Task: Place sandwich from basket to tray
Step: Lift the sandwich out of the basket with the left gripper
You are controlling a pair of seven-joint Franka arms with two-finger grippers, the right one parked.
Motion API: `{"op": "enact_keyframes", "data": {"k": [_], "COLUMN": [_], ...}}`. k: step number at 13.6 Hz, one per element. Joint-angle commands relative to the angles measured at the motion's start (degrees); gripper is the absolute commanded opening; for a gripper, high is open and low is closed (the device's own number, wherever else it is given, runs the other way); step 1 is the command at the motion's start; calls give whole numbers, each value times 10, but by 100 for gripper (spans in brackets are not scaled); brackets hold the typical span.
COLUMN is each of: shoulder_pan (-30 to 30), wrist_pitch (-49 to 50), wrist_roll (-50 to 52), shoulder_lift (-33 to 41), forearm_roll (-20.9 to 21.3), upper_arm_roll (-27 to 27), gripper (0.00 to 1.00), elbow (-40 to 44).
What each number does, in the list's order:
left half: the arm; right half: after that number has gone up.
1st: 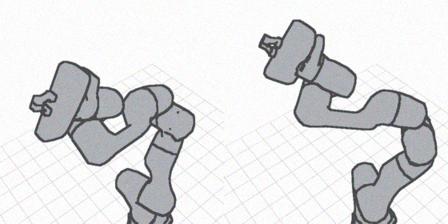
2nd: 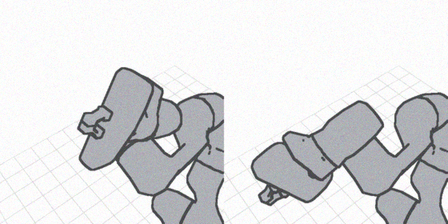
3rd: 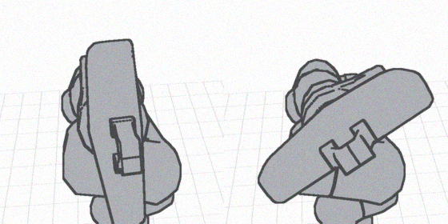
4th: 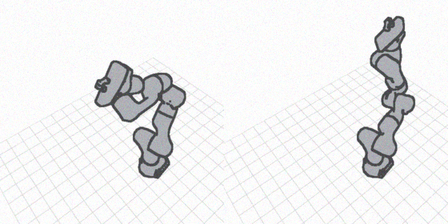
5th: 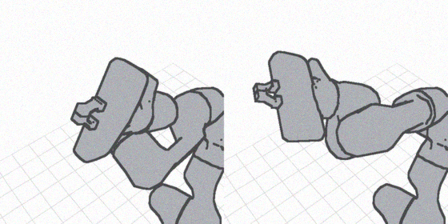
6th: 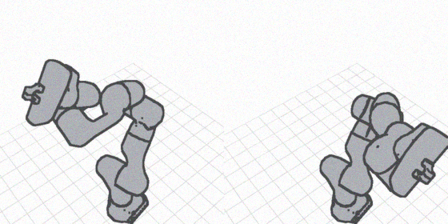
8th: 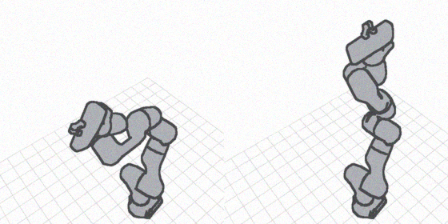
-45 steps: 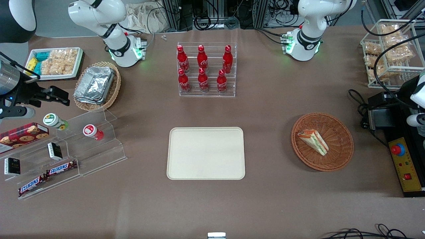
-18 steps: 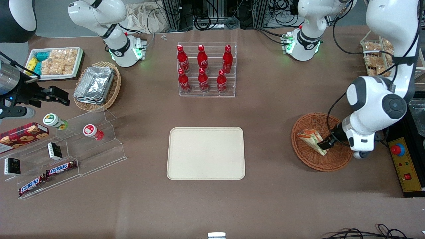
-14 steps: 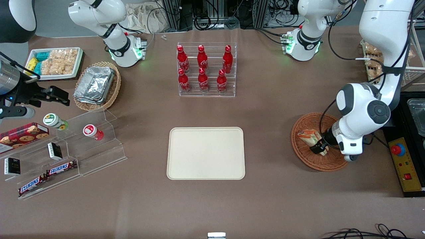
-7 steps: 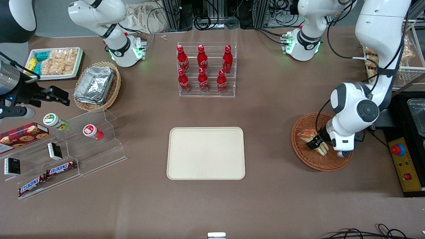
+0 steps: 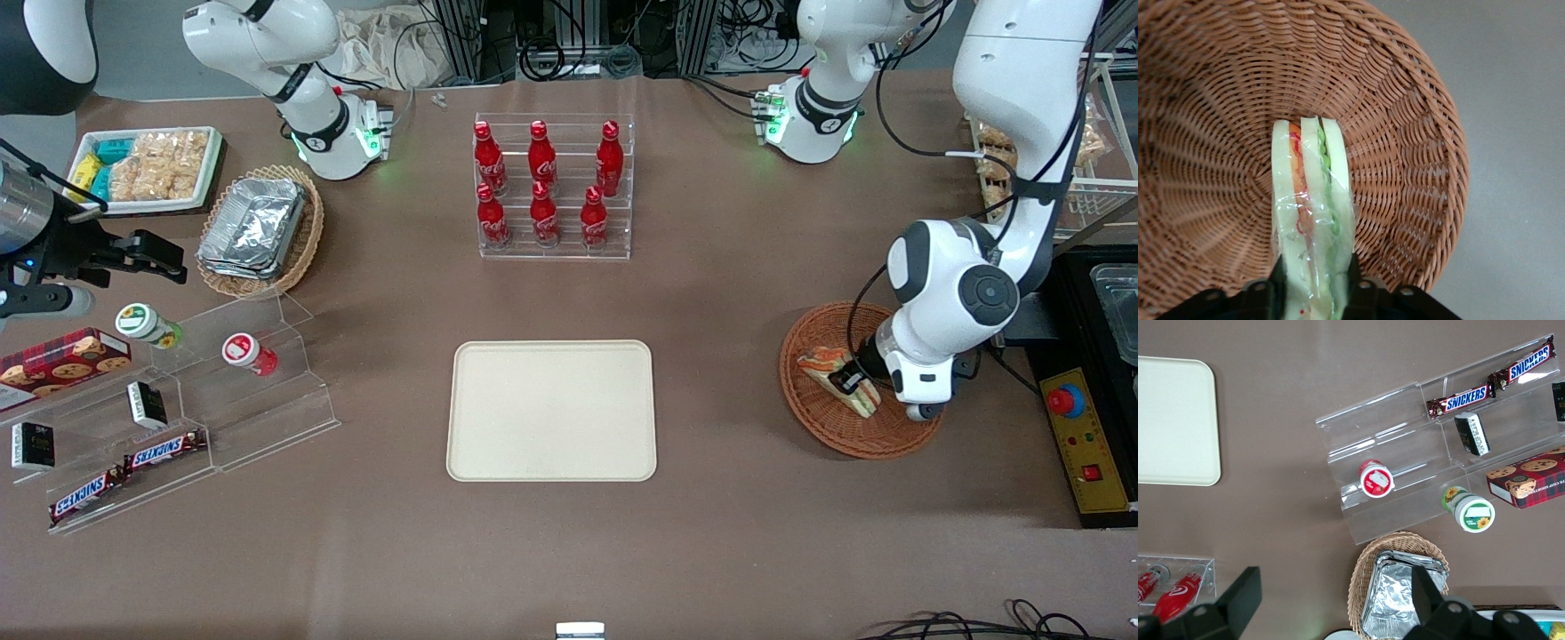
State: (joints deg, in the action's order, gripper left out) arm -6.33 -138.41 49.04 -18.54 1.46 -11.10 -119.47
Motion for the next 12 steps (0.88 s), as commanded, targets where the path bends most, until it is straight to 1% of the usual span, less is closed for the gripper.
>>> {"op": "enact_keyframes", "data": {"k": [1,3,5,7,9,10,12], "shoulder_pan": [3,7,7,9,10,11,11], "wrist_pitch": [73,137,219,325,411,424,409], "wrist_roll": [7,7,6,-7,-32,-34,-39], "shoulder_lift": [48,79,97,98,77,64,46], "forearm_roll": [11,8,2,1,3,2,0], "upper_arm_roll": [-2,-4,-21,-24,-38,-40,-69], "gripper": [0,0,0,0,0,0,0], "elbow": [21,62,133,222,310,332,337]}}
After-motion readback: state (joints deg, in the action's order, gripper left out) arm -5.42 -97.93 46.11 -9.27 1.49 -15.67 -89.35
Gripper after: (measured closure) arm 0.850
